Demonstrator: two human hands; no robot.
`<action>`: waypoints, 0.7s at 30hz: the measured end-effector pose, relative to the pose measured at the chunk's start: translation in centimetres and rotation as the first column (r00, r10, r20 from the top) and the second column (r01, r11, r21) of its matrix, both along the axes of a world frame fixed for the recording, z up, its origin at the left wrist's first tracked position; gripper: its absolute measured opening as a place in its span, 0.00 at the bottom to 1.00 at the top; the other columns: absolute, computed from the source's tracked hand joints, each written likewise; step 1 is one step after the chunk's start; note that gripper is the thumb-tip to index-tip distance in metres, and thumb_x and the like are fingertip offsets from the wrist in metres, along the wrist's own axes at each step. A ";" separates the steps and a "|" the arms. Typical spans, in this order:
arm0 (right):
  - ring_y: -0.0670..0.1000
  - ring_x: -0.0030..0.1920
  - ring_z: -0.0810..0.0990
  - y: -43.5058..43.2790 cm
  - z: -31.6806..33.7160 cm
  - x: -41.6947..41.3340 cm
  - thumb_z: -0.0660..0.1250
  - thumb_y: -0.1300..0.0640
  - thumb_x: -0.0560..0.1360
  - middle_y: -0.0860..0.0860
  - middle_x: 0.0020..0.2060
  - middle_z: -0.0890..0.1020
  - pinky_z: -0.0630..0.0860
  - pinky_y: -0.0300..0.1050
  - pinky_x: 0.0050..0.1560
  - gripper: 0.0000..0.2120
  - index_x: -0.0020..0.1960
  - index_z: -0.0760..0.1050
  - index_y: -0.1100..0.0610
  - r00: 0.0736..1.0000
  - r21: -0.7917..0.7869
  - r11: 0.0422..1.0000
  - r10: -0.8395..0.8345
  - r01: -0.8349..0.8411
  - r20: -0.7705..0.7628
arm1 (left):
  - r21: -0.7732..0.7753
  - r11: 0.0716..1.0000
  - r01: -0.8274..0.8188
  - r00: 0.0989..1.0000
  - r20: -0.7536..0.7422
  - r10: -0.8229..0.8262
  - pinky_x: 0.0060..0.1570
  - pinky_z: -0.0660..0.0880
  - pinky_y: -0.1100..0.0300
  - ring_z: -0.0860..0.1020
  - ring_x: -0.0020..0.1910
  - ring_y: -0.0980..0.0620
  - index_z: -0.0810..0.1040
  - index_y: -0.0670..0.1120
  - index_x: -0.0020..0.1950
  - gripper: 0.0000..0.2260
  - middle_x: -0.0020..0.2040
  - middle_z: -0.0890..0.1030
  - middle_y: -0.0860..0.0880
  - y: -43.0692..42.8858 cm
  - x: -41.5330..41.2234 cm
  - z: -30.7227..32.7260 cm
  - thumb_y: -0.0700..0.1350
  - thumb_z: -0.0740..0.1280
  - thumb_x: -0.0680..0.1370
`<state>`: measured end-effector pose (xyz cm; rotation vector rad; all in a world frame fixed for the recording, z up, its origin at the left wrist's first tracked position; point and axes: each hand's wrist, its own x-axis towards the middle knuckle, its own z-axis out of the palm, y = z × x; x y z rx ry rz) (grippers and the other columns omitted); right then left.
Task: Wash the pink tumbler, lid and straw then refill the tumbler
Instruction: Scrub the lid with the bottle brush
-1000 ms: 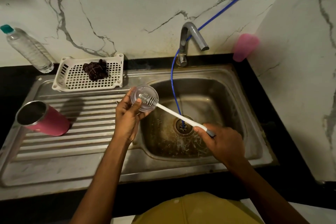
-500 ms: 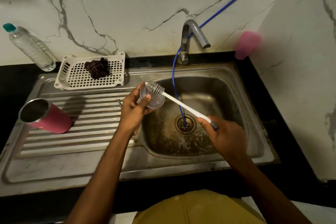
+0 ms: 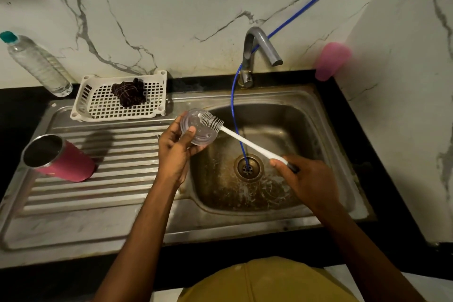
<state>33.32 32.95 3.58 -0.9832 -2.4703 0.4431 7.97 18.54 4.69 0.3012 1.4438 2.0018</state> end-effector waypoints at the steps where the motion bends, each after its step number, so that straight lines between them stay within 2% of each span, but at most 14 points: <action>1: 0.47 0.25 0.73 -0.2 0.1 0.1 0.59 0.30 0.77 0.42 0.22 0.66 0.70 0.43 0.27 0.20 0.46 0.75 0.45 1.000 0.005 1.000 0.023 -0.023 0.012 | 0.004 1.000 -0.007 1.000 -0.001 0.007 0.50 0.83 0.48 0.83 0.57 0.48 0.74 0.44 0.69 0.18 0.57 0.84 0.50 0.0 -0.2 0.1 0.33 0.63 0.80; 4: 0.45 0.26 0.75 -0.2 -0.2 0.6 0.56 0.29 0.77 0.42 0.25 0.71 0.72 0.43 0.27 0.23 0.50 0.81 0.44 0.998 0.012 0.999 0.047 -0.048 0.047 | -0.004 1.000 -0.008 1.000 -0.014 0.008 0.51 0.83 0.47 0.82 0.58 0.47 0.74 0.46 0.68 0.17 0.58 0.83 0.51 -0.2 -0.3 0.2 0.33 0.63 0.80; 8: 0.47 0.26 0.73 0.8 -0.4 0.8 0.62 0.32 0.76 0.41 0.22 0.66 0.75 0.49 0.28 0.16 0.47 0.74 0.44 0.999 -0.070 0.997 -0.037 0.037 0.005 | -0.011 1.000 -0.006 0.999 -0.042 0.006 0.45 0.84 0.53 0.83 0.56 0.49 0.76 0.48 0.65 0.16 0.55 0.85 0.52 -0.2 -0.1 0.6 0.33 0.63 0.81; 10: 0.43 0.26 0.72 0.9 0.0 1.1 0.64 0.33 0.74 0.41 0.23 0.70 0.74 0.46 0.29 0.15 0.45 0.79 0.43 1.000 -0.133 0.991 -0.009 0.006 -0.019 | 0.005 1.000 -0.006 0.999 -0.033 0.006 0.44 0.83 0.53 0.83 0.56 0.50 0.77 0.48 0.63 0.15 0.54 0.85 0.53 -0.3 -0.1 1.0 0.34 0.64 0.80; 13: 0.41 0.27 0.75 0.4 0.8 1.9 0.66 0.36 0.75 0.39 0.25 0.74 0.71 0.41 0.29 0.14 0.49 0.84 0.43 0.998 -0.148 0.988 0.052 -0.054 -0.020 | 0.021 1.000 0.014 1.000 -0.021 -0.014 0.48 0.84 0.48 0.82 0.59 0.47 0.75 0.45 0.67 0.19 0.58 0.83 0.51 -0.8 -0.3 1.5 0.37 0.66 0.76; 15: 0.41 0.28 0.75 0.5 1.1 2.1 0.66 0.36 0.74 0.40 0.24 0.73 0.73 0.42 0.30 0.15 0.50 0.84 0.44 1.000 -0.141 0.990 0.025 -0.025 0.000 | -0.012 0.999 0.034 0.998 -0.045 -0.035 0.48 0.84 0.50 0.81 0.59 0.46 0.73 0.43 0.71 0.20 0.60 0.82 0.48 -0.8 0.0 1.5 0.35 0.64 0.79; 18: 0.43 0.29 0.75 0.5 1.2 1.8 0.64 0.34 0.74 0.41 0.23 0.72 0.72 0.42 0.32 0.16 0.47 0.84 0.44 0.999 -0.181 0.983 -0.035 0.032 -0.013 | -0.025 0.999 0.038 0.996 -0.076 -0.040 0.45 0.84 0.55 0.82 0.57 0.49 0.71 0.42 0.73 0.21 0.61 0.81 0.47 -0.6 0.3 1.9 0.34 0.63 0.80; 21: 0.43 0.29 0.75 0.1 0.7 1.5 0.63 0.32 0.74 0.41 0.27 0.75 0.73 0.44 0.34 0.19 0.43 0.82 0.45 0.996 -0.239 0.970 -0.063 0.044 -0.068 | 0.001 0.999 0.050 0.996 -0.080 -0.050 0.44 0.84 0.55 0.83 0.56 0.50 0.73 0.45 0.70 0.19 0.59 0.82 0.50 -0.3 0.2 2.1 0.34 0.64 0.80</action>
